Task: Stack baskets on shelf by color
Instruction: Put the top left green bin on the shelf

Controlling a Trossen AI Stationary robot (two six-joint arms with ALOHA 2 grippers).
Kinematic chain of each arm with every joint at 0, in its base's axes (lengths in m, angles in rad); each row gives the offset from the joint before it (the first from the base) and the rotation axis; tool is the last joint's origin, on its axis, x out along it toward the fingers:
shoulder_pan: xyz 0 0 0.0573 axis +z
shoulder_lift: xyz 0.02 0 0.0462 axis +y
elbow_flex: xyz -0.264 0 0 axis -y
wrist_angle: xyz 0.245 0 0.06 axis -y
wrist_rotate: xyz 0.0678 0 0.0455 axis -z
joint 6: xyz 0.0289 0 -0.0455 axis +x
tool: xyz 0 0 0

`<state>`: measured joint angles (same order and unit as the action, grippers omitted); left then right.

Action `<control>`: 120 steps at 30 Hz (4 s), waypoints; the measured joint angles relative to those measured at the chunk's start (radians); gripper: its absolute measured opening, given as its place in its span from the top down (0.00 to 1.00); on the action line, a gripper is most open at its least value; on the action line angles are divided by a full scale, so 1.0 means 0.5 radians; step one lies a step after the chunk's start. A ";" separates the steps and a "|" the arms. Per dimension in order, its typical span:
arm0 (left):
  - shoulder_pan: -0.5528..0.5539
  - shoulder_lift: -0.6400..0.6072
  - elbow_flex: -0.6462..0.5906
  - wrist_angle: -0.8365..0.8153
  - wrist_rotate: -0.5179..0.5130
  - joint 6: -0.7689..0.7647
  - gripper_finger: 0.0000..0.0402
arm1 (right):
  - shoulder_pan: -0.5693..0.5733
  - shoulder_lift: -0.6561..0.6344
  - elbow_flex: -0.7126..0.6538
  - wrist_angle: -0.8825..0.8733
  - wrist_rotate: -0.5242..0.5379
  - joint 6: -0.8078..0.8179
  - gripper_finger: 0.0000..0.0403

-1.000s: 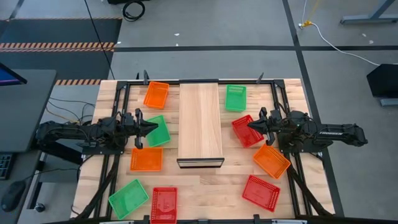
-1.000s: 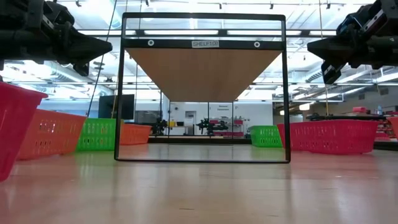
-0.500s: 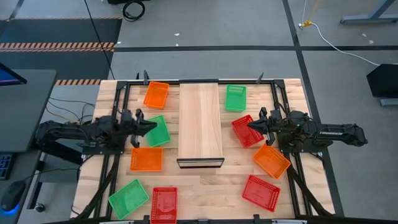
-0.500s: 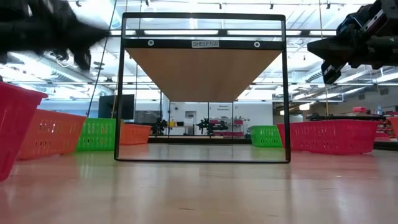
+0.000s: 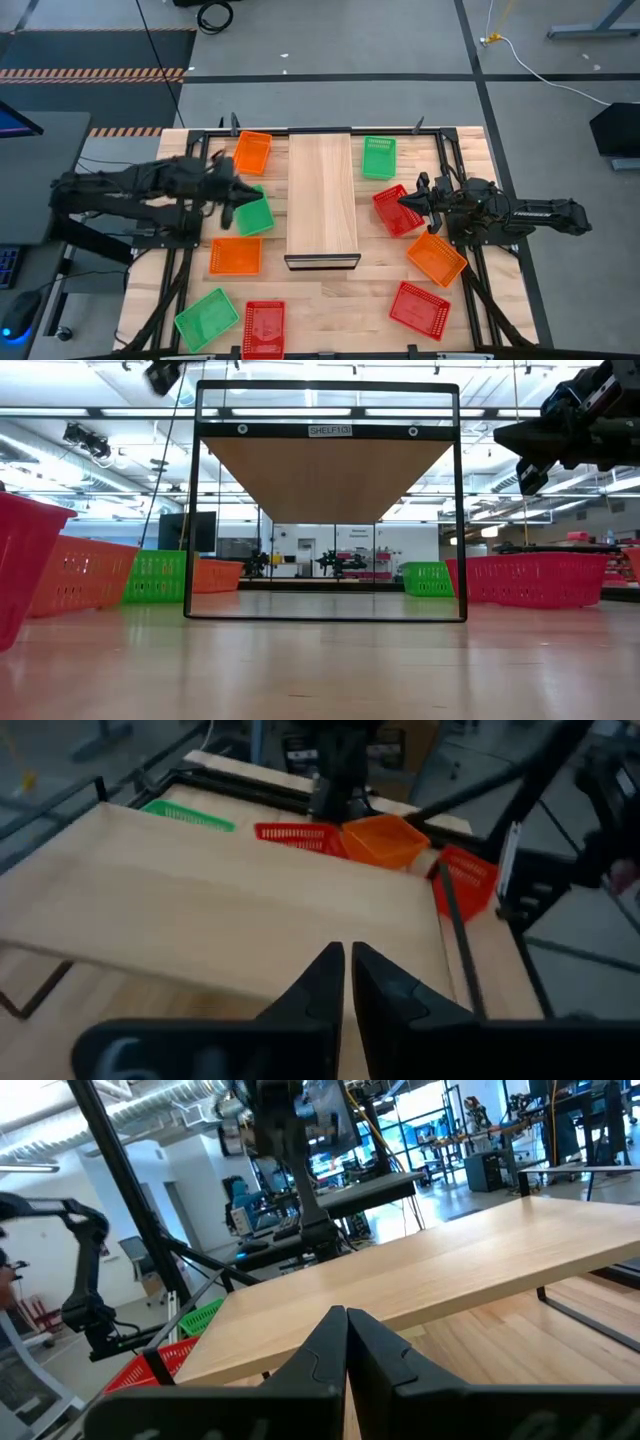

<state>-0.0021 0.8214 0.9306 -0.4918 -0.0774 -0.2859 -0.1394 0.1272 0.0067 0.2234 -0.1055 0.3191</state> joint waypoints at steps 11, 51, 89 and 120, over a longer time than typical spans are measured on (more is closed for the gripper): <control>0.000 0.606 0.754 -0.094 -0.016 -0.086 0.93 | -0.001 0.011 0.000 0.192 0.054 0.044 0.97; 0.088 0.604 1.019 -0.045 0.022 -0.202 0.93 | -0.001 1.600 2.317 -0.420 -0.049 0.702 0.97; 0.369 0.608 1.015 -1.102 0.022 -0.284 0.43 | -0.025 2.120 2.316 -0.336 -0.094 -0.083 0.94; 0.305 0.910 0.320 -1.498 0.110 -0.175 0.38 | 0.016 2.119 2.316 -1.119 0.093 -0.180 0.48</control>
<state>0.1502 1.2763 1.0904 -1.2406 -0.0223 -0.3732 -0.1313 1.1866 1.1648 -0.3361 -0.0589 0.2293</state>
